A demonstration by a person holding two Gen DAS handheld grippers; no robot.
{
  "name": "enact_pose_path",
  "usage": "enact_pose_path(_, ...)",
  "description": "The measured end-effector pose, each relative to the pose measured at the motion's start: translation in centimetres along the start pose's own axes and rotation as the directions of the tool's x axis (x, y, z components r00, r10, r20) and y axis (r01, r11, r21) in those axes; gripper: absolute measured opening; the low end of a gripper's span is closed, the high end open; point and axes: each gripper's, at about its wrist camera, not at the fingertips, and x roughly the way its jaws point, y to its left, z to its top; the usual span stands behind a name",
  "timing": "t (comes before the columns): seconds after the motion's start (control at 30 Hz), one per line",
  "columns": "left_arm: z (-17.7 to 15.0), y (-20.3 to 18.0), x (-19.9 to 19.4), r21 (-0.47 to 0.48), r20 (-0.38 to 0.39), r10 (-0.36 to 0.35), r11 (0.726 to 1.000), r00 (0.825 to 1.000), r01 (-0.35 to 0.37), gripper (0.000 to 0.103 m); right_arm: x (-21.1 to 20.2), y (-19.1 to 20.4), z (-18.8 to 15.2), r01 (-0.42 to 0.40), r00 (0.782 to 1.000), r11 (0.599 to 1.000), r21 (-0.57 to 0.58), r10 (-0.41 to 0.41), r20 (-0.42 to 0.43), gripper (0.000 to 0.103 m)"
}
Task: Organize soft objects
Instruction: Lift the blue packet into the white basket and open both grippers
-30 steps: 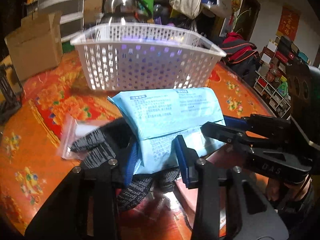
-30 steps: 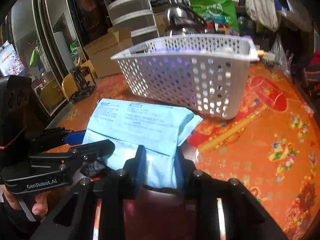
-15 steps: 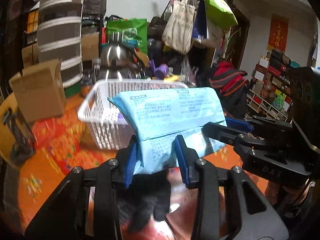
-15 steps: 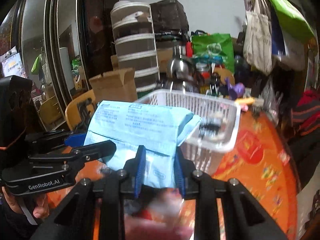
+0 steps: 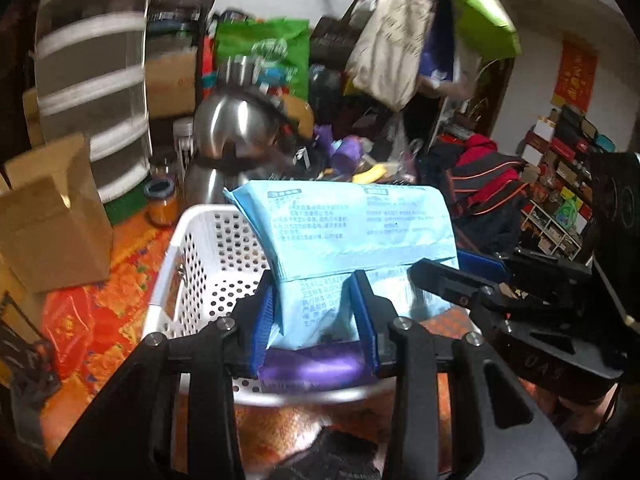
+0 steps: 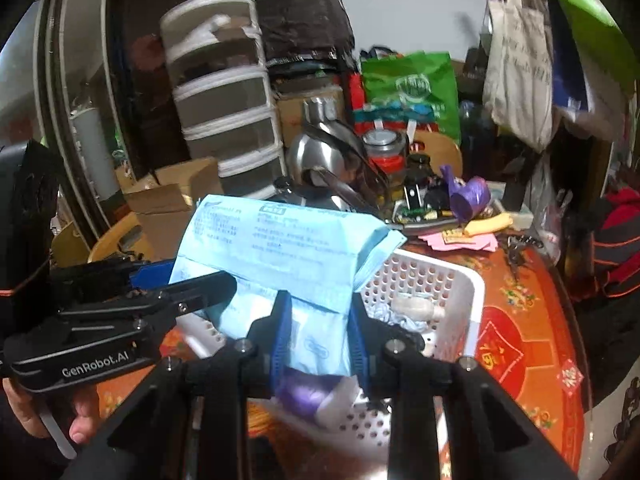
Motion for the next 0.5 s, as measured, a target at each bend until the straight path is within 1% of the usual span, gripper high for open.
enact_pose_path(0.17, -0.1, 1.8, 5.8, -0.066, -0.104, 0.008, 0.998, 0.995, -0.015, 0.035, 4.6, -1.7, -0.7, 0.003, 0.996, 0.999, 0.052, 0.002, -0.085, 0.027)
enact_pose_path(0.3, -0.8, 2.7, 8.0, -0.101, -0.145, 0.018, 0.994, 0.989, -0.033, 0.036, 6.5, -1.8, -1.2, 0.008, 0.992, 0.998, 0.055, -0.001, -0.129, 0.026)
enact_pose_path(0.4, -1.0, 2.9, 8.7, -0.119, -0.139, 0.031, 0.992, 0.990, -0.048, 0.036, 6.6, -1.9, -1.3, 0.016, 0.993, 0.998, 0.056, -0.009, -0.120, 0.027)
enact_pose_path(0.5, -1.2, 2.8, 8.9, -0.097, -0.134, 0.067, 0.992, 0.989, -0.081, 0.052, 6.6, -2.2, -1.4, 0.042, 0.991, 0.998, 0.056, -0.035, -0.128, 0.028)
